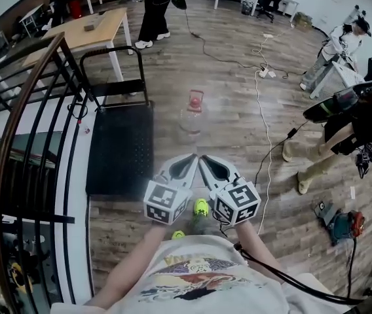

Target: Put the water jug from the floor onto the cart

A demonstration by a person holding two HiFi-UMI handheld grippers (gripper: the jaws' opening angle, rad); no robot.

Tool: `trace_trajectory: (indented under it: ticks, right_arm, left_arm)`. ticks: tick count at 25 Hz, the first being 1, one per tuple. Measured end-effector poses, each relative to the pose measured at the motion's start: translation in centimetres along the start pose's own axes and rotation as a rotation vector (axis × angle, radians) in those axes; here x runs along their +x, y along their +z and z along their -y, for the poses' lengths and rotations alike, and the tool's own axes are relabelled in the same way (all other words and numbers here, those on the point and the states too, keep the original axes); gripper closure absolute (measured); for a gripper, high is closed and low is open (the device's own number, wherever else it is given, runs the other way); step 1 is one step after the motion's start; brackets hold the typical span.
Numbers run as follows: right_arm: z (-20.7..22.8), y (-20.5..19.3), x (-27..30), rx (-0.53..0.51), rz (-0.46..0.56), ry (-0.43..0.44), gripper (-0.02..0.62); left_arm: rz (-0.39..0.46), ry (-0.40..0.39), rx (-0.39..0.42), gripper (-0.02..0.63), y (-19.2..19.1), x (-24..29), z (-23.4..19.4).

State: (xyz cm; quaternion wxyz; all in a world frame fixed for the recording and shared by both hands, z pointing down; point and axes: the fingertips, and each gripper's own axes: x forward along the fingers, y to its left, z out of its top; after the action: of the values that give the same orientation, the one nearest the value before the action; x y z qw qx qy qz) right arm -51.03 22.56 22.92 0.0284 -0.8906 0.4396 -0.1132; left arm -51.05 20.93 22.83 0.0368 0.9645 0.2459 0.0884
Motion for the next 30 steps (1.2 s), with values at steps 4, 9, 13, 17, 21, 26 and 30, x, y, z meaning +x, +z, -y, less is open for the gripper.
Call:
trace_trajectory:
  ticks: [4, 9, 13, 17, 21, 26, 30]
  right_arm:
    - [2.0, 0.1, 1.6, 0.002, -0.002, 0.015, 0.563]
    - [5.3, 0.4, 3.2, 0.028, -0.009, 0.041, 0.563]
    - [8.9, 0.5, 4.3, 0.027, -0.021, 0.052, 0.563]
    - [12.8, 0.6, 5.5, 0.035, -0.027, 0.066, 0.563]
    - [16.3, 0.8, 6.5, 0.055, -0.033, 0.081, 0.563]
    - [20.0, 0.7, 7.4, 0.043, -0.045, 0.103, 0.563]
    - [22.3, 0.8, 8.4, 0.018, -0.058, 0.110, 0.563]
  left_arm:
    - [-0.010, 0.020, -0.002, 0.595, 0.0, 2.2, -1.3]
    - [-0.023, 0.037, -0.007, 0.595, 0.2, 5.7, -2.3]
    - [-0.044, 0.043, -0.020, 0.595, 0.0, 9.4, -2.7]
    - [-0.057, 0.061, -0.025, 0.595, -0.1, 13.3, -3.4]
    - [-0.064, 0.073, -0.028, 0.595, 0.1, 16.9, -3.8]
    - [-0.068, 0.091, -0.025, 0.595, -0.1, 20.7, -4.1]
    - [-0.093, 0.101, -0.014, 0.594, -0.1, 23.1, -4.7]
